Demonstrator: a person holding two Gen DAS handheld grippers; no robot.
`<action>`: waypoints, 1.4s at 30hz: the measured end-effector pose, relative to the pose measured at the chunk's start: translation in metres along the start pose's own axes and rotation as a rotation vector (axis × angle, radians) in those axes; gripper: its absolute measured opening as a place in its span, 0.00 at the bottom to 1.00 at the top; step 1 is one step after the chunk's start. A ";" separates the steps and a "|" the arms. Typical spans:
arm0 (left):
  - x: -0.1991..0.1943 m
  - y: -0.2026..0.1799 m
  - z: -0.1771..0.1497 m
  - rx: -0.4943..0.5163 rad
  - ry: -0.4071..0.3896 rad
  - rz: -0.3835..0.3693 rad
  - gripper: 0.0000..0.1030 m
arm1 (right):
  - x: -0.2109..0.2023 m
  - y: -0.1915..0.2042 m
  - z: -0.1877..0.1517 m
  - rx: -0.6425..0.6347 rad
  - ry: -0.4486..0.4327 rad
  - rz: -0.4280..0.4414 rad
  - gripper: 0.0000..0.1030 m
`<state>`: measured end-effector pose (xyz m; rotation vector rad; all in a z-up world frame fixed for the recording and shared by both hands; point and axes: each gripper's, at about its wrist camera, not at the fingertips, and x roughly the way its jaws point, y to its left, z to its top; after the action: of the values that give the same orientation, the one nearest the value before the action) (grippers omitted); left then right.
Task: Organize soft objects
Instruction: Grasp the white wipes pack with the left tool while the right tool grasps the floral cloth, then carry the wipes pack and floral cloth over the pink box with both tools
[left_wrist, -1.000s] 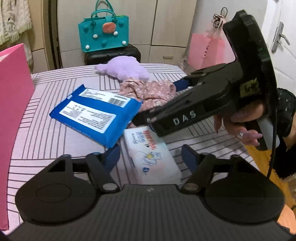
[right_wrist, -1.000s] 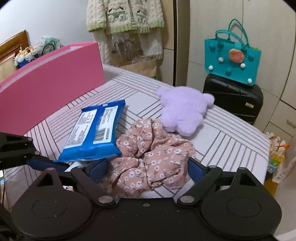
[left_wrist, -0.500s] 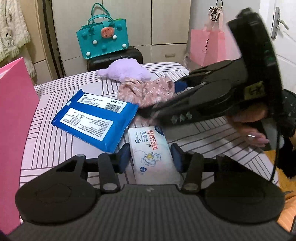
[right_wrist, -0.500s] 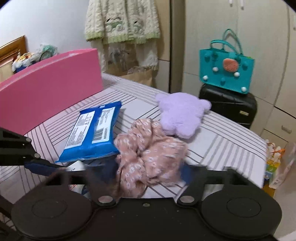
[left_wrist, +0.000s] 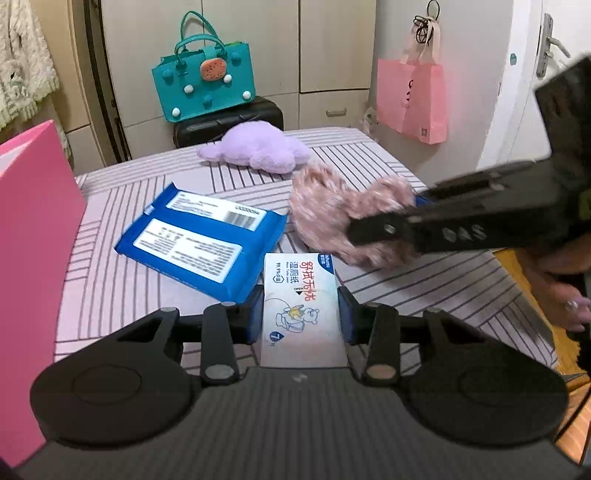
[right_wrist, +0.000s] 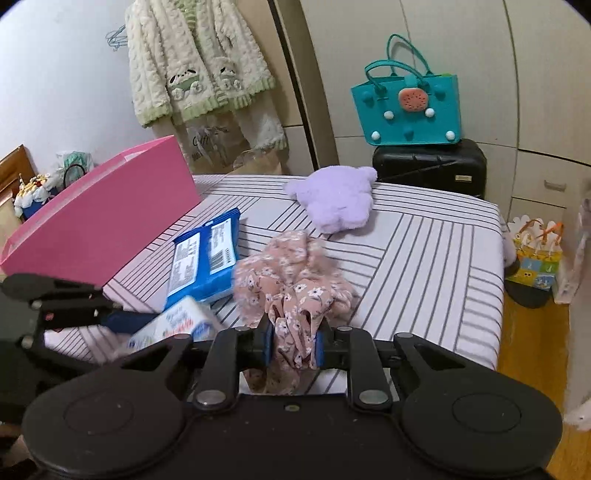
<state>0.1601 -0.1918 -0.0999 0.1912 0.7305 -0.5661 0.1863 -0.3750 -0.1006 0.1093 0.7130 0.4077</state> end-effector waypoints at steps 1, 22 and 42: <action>-0.003 0.001 0.000 0.003 -0.005 -0.002 0.38 | -0.004 0.002 -0.002 0.005 -0.004 -0.003 0.24; -0.059 0.033 -0.004 -0.037 0.055 -0.124 0.38 | -0.048 0.063 -0.006 0.156 0.109 0.061 0.24; -0.158 0.096 0.002 -0.011 0.108 -0.221 0.38 | -0.095 0.155 0.033 -0.032 0.150 0.124 0.25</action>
<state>0.1191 -0.0459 0.0061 0.1318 0.8658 -0.7660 0.0928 -0.2702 0.0194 0.0932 0.8497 0.5500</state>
